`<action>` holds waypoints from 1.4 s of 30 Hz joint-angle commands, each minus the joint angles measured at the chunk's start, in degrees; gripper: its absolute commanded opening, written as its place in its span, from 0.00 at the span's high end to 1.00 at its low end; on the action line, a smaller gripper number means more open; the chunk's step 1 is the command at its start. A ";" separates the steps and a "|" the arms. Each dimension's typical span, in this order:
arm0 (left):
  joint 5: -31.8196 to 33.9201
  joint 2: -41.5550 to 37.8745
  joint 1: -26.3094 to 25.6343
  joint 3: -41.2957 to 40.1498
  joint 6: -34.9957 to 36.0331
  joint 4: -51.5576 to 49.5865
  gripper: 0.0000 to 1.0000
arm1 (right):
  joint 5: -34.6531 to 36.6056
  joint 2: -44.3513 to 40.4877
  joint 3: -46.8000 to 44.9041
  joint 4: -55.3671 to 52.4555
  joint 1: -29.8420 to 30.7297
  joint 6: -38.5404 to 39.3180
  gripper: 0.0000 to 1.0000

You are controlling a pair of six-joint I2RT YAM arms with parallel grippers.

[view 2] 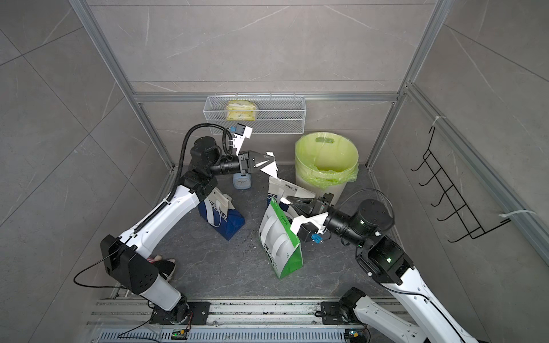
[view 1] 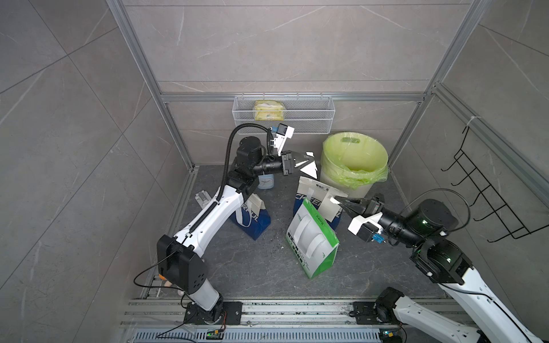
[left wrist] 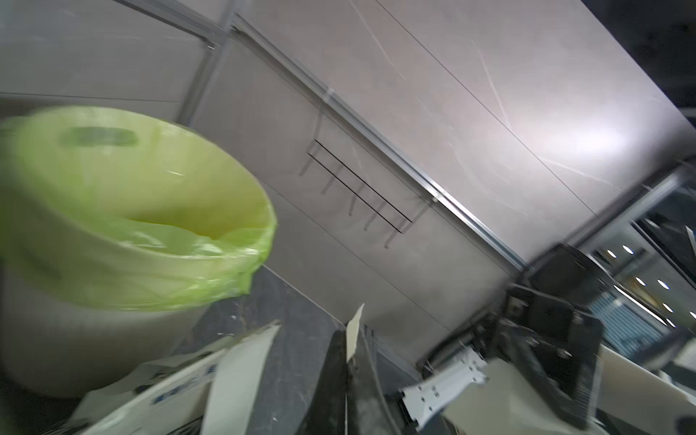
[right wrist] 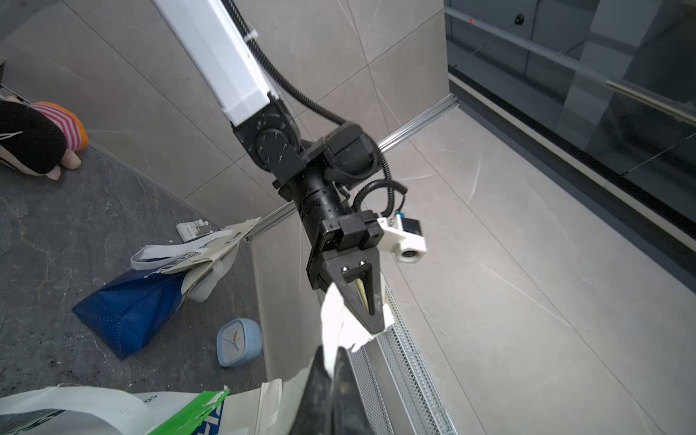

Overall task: Shred takeout receipts and throw away
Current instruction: Shred the takeout receipt, then place the takeout receipt in the trash bin.

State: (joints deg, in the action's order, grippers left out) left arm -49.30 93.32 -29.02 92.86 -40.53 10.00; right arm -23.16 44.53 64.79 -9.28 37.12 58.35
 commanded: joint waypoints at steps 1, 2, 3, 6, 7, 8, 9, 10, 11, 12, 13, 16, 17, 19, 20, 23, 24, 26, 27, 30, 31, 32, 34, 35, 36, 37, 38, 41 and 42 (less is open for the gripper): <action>6.25 -0.79 -0.63 -0.45 -3.65 3.96 1.00 | -0.72 -0.57 -0.02 -0.69 0.23 -0.06 1.00; 7.00 -1.07 -0.78 -0.78 -3.63 3.89 1.00 | -0.55 -0.41 0.07 -0.99 0.23 -0.35 1.00; 7.80 -1.50 -0.77 -1.06 -3.16 3.71 1.00 | -0.34 -0.32 -0.01 -0.73 0.19 -1.19 1.00; 12.55 -2.58 -1.06 -1.05 -0.90 0.14 1.00 | 5.25 -0.09 -0.61 4.30 0.23 -9.09 1.00; 14.51 -2.85 -1.58 -0.90 -0.08 -1.21 1.00 | 9.59 0.48 -0.03 5.72 0.23 -13.57 1.00; 16.48 -3.10 -2.31 -0.92 0.54 -2.14 1.00 | 13.43 1.15 0.69 6.01 0.20 -18.11 1.00; 18.28 -3.31 -3.60 -1.08 1.48 -2.20 1.00 | 18.37 2.07 2.05 5.48 0.23 -22.99 1.00; 20.08 -3.24 -5.09 -1.09 2.44 -1.88 1.00 | 23.03 3.20 3.42 4.52 0.23 -27.46 1.00; 21.80 -2.89 -6.44 -0.72 3.03 -1.72 1.00 | 27.51 4.44 4.75 3.51 0.23 -31.29 1.00; 23.37 -2.09 -7.89 0.25 3.88 -1.77 1.00 | 31.73 5.91 6.37 2.02 0.23 -34.85 1.00; 24.47 -0.91 -9.06 1.78 4.51 -2.04 1.00 | 36.82 7.65 7.71 0.80 0.23 -37.76 1.00; 27.02 4.31 -11.00 7.64 3.26 -3.04 1.00 | 50.83 13.13 11.82 -2.39 -1.10 -44.97 1.00; 27.06 6.26 -11.34 9.78 2.49 -2.98 1.00 | 51.99 14.63 13.07 -3.70 -2.79 -47.37 1.00; 27.99 10.30 -12.23 14.42 2.24 -3.13 1.00 | 50.20 17.48 16.27 -7.68 -7.43 -54.21 1.00; 29.24 12.44 -12.65 16.73 2.17 -3.14 1.00 | 48.44 18.79 17.65 -9.22 -10.15 -57.07 1.00; 31.45 18.63 -13.58 23.76 1.63 -3.03 1.00 | 44.96 22.54 20.28 -10.22 -16.02 -60.27 1.00; 32.08 20.90 -13.94 26.25 1.43 -3.13 1.00 | 43.04 24.06 21.31 -10.57 -17.89 -61.42 1.00; 32.70 25.41 -14.25 31.43 1.55 -3.23 1.00 | 39.22 27.39 23.39 -11.85 -21.74 -64.87 1.00; 33.70 27.90 -14.48 34.38 1.42 -3.89 1.00 | 37.23 29.06 24.43 -12.32 -24.01 -66.93 1.00; 35.74 34.55 -15.06 43.32 2.16 -5.98 1.00 | 31.69 33.29 25.03 -10.24 -29.46 -72.08 1.00; 36.54 36.33 -15.31 45.80 2.73 -6.55 1.00 | 30.37 34.48 25.16 -9.41 -30.72 -73.28 1.00; 37.30 38.34 -15.58 48.54 3.80 -7.09 1.00 | 28.86 35.84 25.53 -8.97 -31.92 -74.42 1.00; 39.40 41.75 -16.21 52.74 5.65 -8.76 1.00 | 27.43 38.63 26.93 -9.60 -33.22 -75.77 1.00; 40.07 43.04 -16.36 54.07 7.02 -9.06 1.00 | 27.17 39.74 27.52 -10.04 -33.54 -76.05 0.95; 41.06 43.68 -16.63 54.73 8.42 -9.33 1.00 | 26.88 40.54 27.83 -10.19 -33.85 -76.10 0.88; 42.55 43.87 -16.69 54.73 9.60 -9.54 1.00 | 26.55 41.08 27.78 -10.15 -34.03 -75.97 0.81; 44.07 44.05 -16.93 54.52 11.24 -9.64 0.91 | 26.15 41.45 27.74 -10.08 -34.09 -75.85 0.70; 45.75 44.67 -16.94 54.63 13.73 -10.47 0.58 | 26.10 41.62 27.30 -10.08 -34.47 -75.75 0.46; 45.84 44.84 -16.86 54.62 14.02 -10.50 0.50 | 26.13 41.36 26.95 -9.85 -34.56 -75.68 0.41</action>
State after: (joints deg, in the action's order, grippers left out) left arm -6.70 138.30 -45.76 144.90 -31.00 -1.13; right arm 4.51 86.87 90.37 -19.66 2.94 -16.38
